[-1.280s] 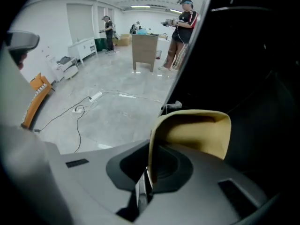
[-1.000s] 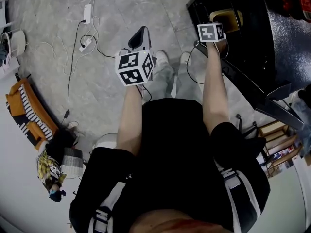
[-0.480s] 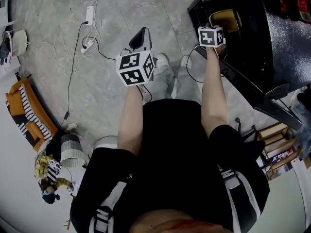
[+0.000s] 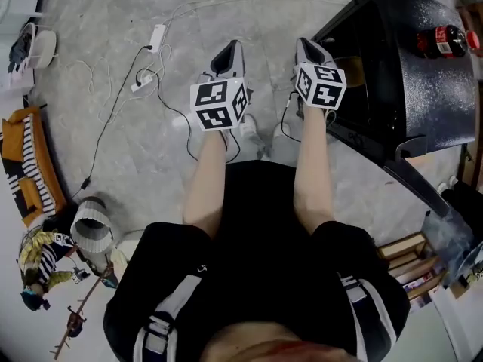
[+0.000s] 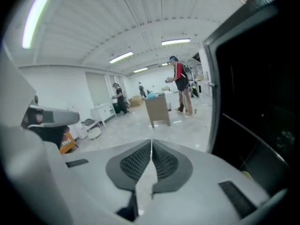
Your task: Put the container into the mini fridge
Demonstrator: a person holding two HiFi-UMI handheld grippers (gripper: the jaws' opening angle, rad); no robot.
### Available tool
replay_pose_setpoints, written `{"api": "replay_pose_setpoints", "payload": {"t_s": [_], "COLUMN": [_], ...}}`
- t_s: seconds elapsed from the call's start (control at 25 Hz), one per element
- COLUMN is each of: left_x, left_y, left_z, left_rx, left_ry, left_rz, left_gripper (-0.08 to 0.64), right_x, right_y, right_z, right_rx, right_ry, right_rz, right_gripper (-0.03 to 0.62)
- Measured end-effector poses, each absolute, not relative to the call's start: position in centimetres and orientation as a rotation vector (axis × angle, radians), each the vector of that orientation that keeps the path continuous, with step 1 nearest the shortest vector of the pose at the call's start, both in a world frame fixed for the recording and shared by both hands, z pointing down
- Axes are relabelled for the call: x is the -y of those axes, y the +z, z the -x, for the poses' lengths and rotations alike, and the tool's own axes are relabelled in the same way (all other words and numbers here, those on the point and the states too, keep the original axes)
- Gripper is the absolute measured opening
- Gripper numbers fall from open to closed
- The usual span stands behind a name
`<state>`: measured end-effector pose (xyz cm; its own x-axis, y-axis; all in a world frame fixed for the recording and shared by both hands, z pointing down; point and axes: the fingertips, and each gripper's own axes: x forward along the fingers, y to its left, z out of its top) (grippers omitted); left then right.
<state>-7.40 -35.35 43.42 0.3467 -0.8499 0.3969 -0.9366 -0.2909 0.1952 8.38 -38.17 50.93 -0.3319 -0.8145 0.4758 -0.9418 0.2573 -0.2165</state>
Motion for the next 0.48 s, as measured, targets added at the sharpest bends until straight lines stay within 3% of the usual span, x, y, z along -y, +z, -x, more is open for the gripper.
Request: {"api": "replay_pose_setpoints", "payload": {"t_s": [0.48], "left_x": [34.9], "left_y": [28.2], "left_z": [15.9], "left_rx": [1.950], "left_ry": [-0.018], "left_rz": [-2.364], "left_gripper": [0.006], "right_x": [38.3], "right_y": [28.6], "right_z": [3.6], "right_rx": [2.870], "right_ry": [0.218], "right_rz": [-1.420], "right_gripper": [0.012]}}
